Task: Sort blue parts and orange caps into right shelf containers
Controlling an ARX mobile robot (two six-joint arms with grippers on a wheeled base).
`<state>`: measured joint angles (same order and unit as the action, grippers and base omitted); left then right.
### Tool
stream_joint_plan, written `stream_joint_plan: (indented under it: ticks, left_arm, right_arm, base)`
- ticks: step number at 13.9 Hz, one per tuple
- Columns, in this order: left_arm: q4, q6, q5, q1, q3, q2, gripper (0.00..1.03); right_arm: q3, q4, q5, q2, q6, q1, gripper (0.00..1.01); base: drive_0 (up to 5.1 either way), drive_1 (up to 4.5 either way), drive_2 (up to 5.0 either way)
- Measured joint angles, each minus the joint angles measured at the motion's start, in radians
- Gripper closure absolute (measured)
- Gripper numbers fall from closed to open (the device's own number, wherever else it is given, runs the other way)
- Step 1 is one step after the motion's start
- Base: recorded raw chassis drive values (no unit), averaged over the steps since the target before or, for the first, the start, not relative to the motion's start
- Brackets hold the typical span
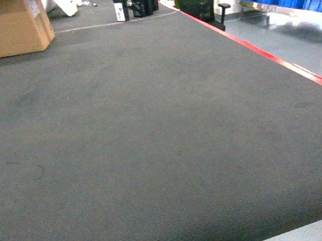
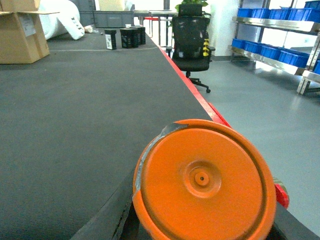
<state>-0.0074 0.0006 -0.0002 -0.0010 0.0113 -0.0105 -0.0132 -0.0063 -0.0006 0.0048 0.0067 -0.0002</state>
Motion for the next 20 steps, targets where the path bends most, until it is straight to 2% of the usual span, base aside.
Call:
stream_joint_plan:
  ticks: [20]
  left_arm:
    - [0.000, 0.000, 0.000, 0.000, 0.000, 0.000, 0.61]
  right_arm:
    - [0.000, 0.000, 0.000, 0.000, 0.000, 0.000, 0.58]
  base:
    - [-1.5, -1.53, -1.5]
